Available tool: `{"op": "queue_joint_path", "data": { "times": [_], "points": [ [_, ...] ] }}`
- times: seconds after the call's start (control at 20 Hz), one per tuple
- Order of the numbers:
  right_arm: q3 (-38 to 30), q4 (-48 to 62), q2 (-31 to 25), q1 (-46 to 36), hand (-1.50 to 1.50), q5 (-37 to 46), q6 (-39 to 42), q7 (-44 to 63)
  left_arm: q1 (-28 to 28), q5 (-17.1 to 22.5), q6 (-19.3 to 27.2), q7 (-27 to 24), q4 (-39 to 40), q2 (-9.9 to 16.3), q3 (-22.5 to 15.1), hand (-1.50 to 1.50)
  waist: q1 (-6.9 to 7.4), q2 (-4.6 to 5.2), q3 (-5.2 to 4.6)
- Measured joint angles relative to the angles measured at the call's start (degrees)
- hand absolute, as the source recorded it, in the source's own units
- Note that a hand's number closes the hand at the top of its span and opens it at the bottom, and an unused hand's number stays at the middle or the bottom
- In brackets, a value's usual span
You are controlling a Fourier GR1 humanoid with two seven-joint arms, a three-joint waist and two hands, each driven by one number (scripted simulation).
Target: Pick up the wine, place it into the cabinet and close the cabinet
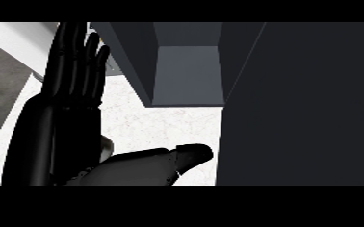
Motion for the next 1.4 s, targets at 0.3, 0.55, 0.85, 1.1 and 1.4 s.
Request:
{"op": "queue_joint_path", "data": {
  "times": [0.3,0.55,0.85,1.1,1.4],
  "points": [
    [0.2,-0.1,0.1,-0.8,-1.50,0.3,-1.0,0.7,2.0,-2.6,-1.9,2.1,-3.4,0.1,1.5,-1.50,0.02,0.00,-0.01],
    [0.7,-0.3,-0.4,-1.5,-1.50,0.5,-1.7,1.5,3.1,-0.9,-4.0,2.6,-5.0,1.6,5.6,-1.50,-0.11,0.06,-0.04],
    [0.9,-0.3,-0.8,-2.5,-1.50,0.7,-2.5,2.8,5.8,0.2,-6.7,3.2,-8.2,4.6,9.6,-1.50,0.05,0.06,-0.05],
    [1.4,-0.4,-0.7,-3.7,-1.50,0.9,-3.5,3.8,7.2,2.4,-8.7,2.9,-8.5,7.3,14.1,-1.50,-0.01,0.08,-0.06],
    [1.5,-0.3,-0.8,-3.9,-1.50,1.1,-3.9,3.4,13.6,8.2,-10.1,-0.4,-9.4,9.8,19.7,-1.50,0.06,0.11,-0.09]
  ]
}}
